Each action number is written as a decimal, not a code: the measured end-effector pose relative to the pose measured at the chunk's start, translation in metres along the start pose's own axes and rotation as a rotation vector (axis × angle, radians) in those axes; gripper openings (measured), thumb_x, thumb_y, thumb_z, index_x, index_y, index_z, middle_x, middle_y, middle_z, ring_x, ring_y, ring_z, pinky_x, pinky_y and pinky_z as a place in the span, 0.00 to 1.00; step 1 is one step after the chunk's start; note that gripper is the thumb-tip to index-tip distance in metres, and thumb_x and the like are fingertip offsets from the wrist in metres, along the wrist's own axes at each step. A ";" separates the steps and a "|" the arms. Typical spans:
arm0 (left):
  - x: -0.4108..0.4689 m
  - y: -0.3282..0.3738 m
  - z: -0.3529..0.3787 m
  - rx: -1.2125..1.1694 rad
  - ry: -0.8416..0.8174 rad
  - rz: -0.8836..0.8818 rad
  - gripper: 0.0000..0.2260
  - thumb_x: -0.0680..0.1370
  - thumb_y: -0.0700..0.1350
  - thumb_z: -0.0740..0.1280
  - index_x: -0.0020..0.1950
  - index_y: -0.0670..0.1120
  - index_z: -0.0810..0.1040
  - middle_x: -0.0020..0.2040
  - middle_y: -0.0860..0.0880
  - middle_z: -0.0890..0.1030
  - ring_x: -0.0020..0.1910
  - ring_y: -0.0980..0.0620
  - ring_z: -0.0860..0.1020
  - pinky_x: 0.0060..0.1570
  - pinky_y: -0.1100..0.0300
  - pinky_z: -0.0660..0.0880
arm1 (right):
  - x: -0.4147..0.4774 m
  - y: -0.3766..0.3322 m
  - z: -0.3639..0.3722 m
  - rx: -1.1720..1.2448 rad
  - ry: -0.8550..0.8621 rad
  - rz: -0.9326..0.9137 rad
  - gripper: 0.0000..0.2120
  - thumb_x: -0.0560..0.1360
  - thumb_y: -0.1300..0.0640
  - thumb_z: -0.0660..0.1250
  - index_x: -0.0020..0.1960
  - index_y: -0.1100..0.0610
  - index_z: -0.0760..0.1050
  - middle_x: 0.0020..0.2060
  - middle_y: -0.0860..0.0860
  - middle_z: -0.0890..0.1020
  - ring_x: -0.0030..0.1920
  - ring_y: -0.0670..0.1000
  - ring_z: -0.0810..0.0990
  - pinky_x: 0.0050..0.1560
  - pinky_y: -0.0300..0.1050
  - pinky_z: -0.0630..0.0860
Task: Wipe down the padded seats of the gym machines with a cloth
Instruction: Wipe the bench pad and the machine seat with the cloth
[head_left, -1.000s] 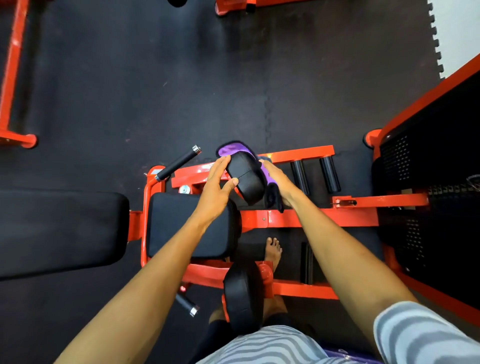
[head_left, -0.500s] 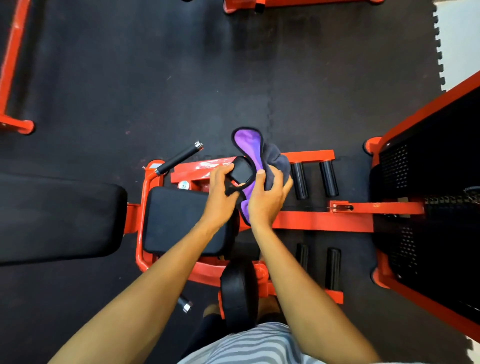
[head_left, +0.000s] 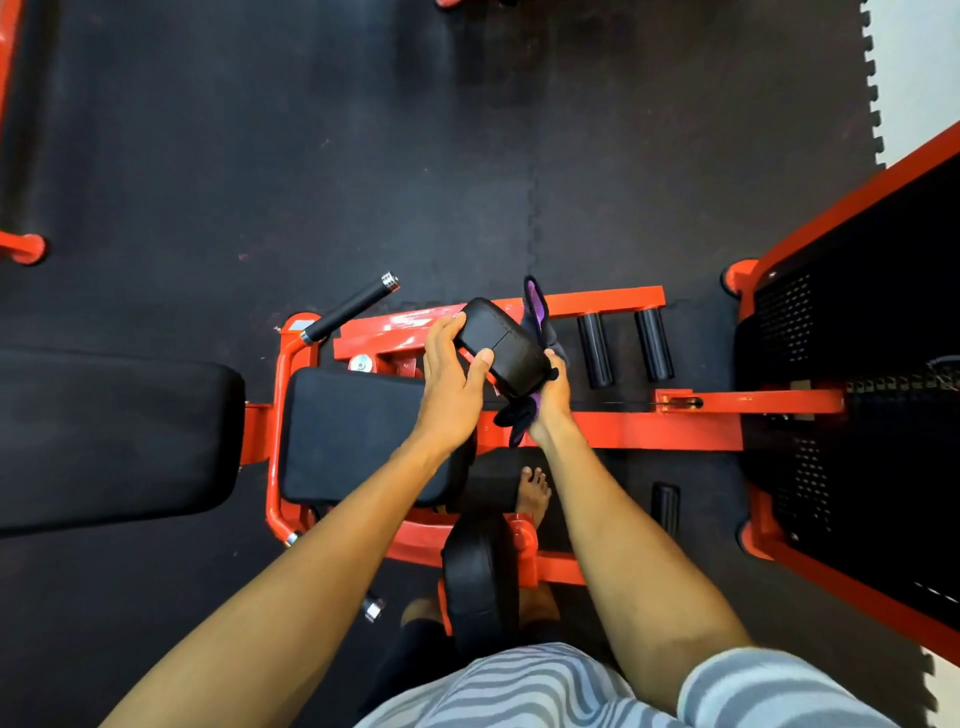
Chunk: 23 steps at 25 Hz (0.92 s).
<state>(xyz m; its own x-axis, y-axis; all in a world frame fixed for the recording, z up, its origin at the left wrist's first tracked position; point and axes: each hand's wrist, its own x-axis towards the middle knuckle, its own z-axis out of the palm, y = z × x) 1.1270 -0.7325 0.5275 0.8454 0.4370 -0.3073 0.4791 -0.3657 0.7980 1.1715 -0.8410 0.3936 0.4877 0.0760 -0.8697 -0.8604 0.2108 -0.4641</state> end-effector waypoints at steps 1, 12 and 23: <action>0.002 0.003 0.002 0.000 0.012 -0.013 0.23 0.84 0.44 0.61 0.78 0.47 0.61 0.79 0.48 0.59 0.79 0.51 0.56 0.77 0.60 0.54 | 0.006 0.005 0.000 0.051 -0.017 0.016 0.37 0.66 0.29 0.70 0.62 0.57 0.78 0.62 0.55 0.80 0.54 0.57 0.83 0.50 0.52 0.81; 0.050 0.030 0.030 -0.078 0.323 0.003 0.16 0.86 0.46 0.55 0.72 0.50 0.75 0.75 0.53 0.72 0.75 0.59 0.67 0.70 0.68 0.61 | -0.026 -0.053 0.033 -0.307 -0.097 -0.322 0.30 0.80 0.38 0.56 0.77 0.51 0.67 0.76 0.55 0.67 0.77 0.54 0.64 0.79 0.56 0.60; 0.052 0.020 0.039 -0.047 0.411 0.069 0.16 0.85 0.46 0.57 0.69 0.48 0.78 0.69 0.52 0.78 0.69 0.55 0.73 0.68 0.61 0.70 | 0.001 -0.149 0.066 -0.623 -0.439 -0.547 0.12 0.81 0.52 0.61 0.49 0.50 0.84 0.50 0.51 0.84 0.53 0.44 0.80 0.63 0.46 0.73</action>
<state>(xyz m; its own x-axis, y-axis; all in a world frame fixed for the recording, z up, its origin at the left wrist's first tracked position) 1.1901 -0.7495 0.5072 0.7060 0.7077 -0.0272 0.4053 -0.3723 0.8350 1.3096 -0.8077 0.4731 0.7509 0.5083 -0.4216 -0.3573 -0.2242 -0.9067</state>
